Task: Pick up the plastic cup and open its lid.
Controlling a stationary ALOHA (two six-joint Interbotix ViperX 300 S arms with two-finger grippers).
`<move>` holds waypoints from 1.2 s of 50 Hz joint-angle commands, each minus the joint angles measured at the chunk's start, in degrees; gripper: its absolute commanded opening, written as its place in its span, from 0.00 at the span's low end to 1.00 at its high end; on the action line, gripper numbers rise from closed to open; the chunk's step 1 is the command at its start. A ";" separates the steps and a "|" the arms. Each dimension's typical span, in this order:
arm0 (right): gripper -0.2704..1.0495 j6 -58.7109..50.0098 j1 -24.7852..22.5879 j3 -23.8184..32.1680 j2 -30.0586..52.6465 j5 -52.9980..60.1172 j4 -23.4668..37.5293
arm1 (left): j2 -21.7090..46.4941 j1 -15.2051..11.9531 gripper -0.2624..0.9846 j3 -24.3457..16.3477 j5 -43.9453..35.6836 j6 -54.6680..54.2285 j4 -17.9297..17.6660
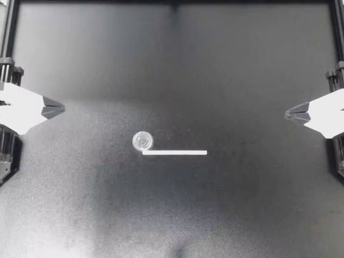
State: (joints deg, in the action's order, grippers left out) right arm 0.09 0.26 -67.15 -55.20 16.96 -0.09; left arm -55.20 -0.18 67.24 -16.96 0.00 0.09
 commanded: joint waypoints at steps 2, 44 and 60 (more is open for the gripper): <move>0.08 0.00 0.00 0.44 -0.26 0.44 0.09 | 0.70 -0.35 0.09 -0.35 -0.70 0.00 0.00; 0.08 0.35 2.20 11.25 31.99 11.25 0.09 | 19.95 -2.20 0.08 6.94 -1.14 7.38 -0.79; 0.07 0.62 3.08 19.07 47.29 10.90 0.09 | 26.81 -2.37 0.16 7.12 -4.75 7.47 -5.01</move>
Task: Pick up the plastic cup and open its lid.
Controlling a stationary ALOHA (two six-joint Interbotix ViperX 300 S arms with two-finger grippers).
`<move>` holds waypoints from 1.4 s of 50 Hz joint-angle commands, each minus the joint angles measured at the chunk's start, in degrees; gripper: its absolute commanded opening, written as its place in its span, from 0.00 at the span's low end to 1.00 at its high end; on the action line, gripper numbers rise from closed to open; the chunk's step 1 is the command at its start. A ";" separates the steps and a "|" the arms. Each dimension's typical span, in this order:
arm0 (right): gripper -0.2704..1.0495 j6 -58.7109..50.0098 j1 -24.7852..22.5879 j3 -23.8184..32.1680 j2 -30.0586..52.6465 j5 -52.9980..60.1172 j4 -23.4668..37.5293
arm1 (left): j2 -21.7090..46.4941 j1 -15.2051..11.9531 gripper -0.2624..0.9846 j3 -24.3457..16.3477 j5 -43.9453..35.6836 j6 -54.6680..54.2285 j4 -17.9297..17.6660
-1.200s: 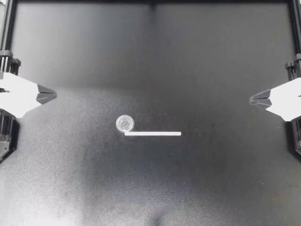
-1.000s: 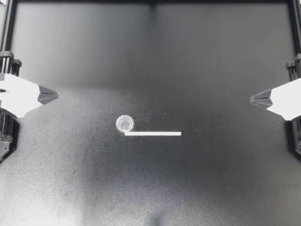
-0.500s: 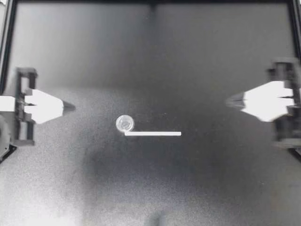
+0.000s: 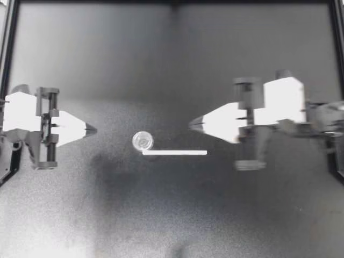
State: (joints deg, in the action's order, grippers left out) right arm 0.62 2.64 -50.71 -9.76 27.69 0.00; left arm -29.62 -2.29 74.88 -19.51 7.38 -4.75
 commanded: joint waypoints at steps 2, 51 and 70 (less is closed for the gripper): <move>0.07 0.09 0.88 3.34 2.90 0.09 0.00 | 2.29 -0.26 0.19 -0.44 -3.43 0.09 -0.18; 0.07 2.02 2.11 17.23 19.34 -13.36 0.62 | 36.12 0.00 0.64 -9.40 -24.43 -2.20 3.60; 0.07 1.93 2.02 21.18 24.26 -17.49 1.41 | 39.73 0.00 0.64 -11.16 -25.22 -2.20 3.60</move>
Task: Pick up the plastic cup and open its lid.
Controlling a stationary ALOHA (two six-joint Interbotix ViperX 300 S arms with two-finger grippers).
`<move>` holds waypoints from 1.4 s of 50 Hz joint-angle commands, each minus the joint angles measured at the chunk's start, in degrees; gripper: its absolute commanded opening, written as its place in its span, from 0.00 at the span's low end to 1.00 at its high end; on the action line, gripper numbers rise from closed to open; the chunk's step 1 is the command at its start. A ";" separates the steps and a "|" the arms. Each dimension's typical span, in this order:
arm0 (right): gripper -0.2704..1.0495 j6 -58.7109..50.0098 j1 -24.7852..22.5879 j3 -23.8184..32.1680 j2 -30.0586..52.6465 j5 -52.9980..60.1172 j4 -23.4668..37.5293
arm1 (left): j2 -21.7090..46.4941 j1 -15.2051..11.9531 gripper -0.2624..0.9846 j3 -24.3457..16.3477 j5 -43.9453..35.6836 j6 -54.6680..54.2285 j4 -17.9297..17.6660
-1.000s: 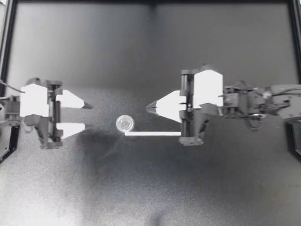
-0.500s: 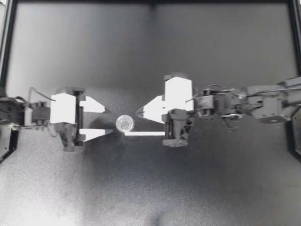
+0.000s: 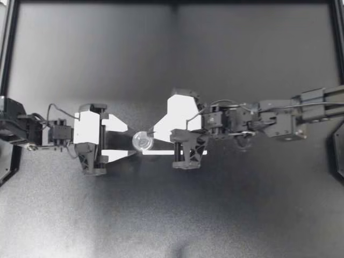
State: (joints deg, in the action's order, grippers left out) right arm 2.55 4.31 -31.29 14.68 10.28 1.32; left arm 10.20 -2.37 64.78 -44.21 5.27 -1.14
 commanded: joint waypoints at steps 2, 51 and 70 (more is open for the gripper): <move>0.07 0.00 0.35 2.11 0.18 -0.18 0.09 | 0.35 0.09 0.64 -1.32 -0.53 -0.09 0.00; 0.07 -0.18 0.35 2.99 3.43 -6.86 0.18 | 3.52 0.09 0.63 -3.69 -2.29 -0.18 -0.18; 0.07 -0.09 0.35 5.71 1.14 -5.27 0.18 | 3.96 0.09 0.63 -3.25 -2.29 -0.88 0.00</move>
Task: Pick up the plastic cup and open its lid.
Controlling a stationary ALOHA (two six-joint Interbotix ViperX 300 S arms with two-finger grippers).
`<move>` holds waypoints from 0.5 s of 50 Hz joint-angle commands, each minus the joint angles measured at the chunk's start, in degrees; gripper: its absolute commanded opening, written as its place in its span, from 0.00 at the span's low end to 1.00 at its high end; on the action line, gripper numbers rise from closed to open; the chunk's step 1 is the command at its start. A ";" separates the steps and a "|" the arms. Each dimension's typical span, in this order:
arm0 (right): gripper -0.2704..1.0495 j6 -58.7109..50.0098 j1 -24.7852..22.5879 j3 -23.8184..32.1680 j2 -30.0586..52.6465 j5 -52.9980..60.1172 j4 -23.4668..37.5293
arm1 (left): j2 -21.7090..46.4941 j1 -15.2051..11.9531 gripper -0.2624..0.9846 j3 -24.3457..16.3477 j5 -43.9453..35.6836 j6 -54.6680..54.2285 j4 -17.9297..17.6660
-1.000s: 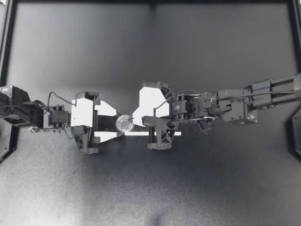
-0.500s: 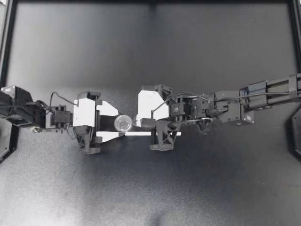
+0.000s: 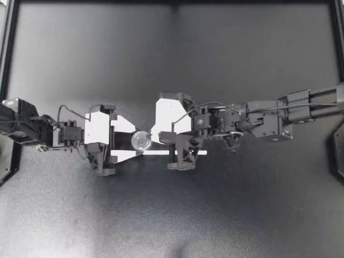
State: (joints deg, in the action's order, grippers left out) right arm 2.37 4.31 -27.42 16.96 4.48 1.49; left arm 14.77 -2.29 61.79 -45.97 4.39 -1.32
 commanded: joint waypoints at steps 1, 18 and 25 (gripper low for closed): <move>0.07 0.09 0.35 2.11 -0.88 0.53 0.00 | -0.62 -0.09 0.63 -0.26 -0.53 0.00 0.18; 0.07 -0.18 0.35 2.64 1.67 -0.35 0.00 | -0.62 0.00 0.63 -0.44 -0.53 -0.09 0.18; 0.07 -0.53 0.35 1.67 1.58 -0.79 0.00 | -0.62 0.00 0.63 -0.62 -0.53 -0.09 0.18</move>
State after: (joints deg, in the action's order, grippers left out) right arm 1.93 4.31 -25.93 19.69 3.69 1.41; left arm 14.94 -2.37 61.70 -46.05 4.31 -1.23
